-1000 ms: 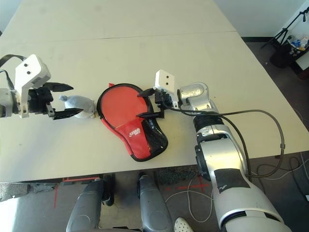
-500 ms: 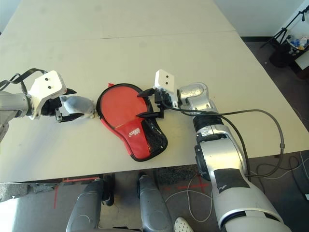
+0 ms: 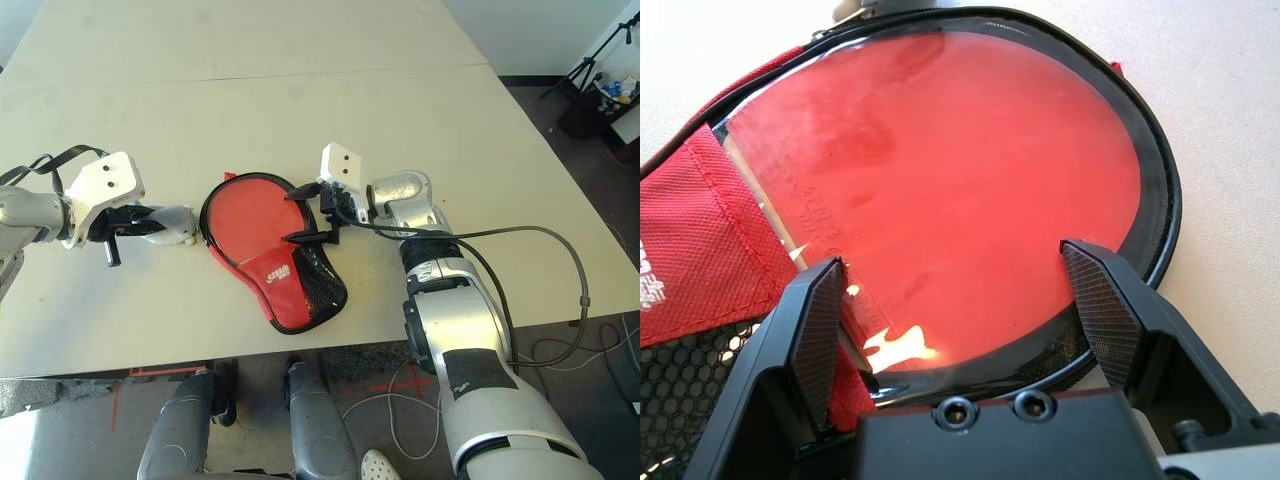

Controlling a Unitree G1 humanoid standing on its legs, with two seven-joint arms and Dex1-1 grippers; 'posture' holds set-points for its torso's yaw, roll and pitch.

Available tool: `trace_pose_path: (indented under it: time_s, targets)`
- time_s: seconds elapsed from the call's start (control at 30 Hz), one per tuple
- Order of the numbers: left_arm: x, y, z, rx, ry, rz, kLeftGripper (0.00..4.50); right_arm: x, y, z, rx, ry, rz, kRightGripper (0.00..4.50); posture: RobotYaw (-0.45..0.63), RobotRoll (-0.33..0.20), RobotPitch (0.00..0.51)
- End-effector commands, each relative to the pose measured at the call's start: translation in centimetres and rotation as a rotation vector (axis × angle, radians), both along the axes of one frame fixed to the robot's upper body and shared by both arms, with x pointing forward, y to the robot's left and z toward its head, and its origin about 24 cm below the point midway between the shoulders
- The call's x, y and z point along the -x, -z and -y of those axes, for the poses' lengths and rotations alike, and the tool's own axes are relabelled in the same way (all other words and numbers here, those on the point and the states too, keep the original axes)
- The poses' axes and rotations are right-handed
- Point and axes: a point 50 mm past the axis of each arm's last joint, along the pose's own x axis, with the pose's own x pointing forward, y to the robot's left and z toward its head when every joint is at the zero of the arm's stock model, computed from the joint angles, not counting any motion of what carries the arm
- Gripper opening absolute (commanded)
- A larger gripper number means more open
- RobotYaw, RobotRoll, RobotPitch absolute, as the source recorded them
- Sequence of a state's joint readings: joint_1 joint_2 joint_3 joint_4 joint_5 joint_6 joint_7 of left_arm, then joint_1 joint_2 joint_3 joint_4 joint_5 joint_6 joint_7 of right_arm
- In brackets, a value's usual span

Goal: Store the ping-pong paddle in its case and zip it.

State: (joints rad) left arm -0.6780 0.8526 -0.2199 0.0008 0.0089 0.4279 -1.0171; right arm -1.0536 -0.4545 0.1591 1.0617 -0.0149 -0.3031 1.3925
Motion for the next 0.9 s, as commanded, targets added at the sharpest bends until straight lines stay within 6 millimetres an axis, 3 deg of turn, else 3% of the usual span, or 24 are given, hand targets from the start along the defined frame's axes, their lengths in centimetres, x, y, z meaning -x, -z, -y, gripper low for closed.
trace_pose_path:
  time_s: [0.03, 0.2, 0.47, 0.9]
  targets:
    - [-1.2, 0.0, -0.2, -0.031, -0.054, 0.068, 0.12, 0.4, 1.9, 0.5, 0.05, 0.022, -0.058, 4.5, 0.01, 0.0, 0.29]
    - [-3.3, -1.2, 0.2, -0.018, -0.104, 0.199, 0.11, 0.4, 2.0, 0.5, 0.056, 0.018, -0.06, 4.5, 0.01, 0.0, 0.289]
    - [-6.0, -2.1, 1.7, 0.013, -0.099, 0.269, 0.11, 0.5, 2.2, 0.4, 0.059, 0.015, -0.062, 4.5, 0.0, 0.0, 0.289]
    - [-9.7, -2.8, 6.7, 0.083, -0.05, 0.343, 0.11, 0.7, 2.4, 0.5, 0.061, 0.014, -0.067, 4.5, -0.04, 0.0, 0.291]
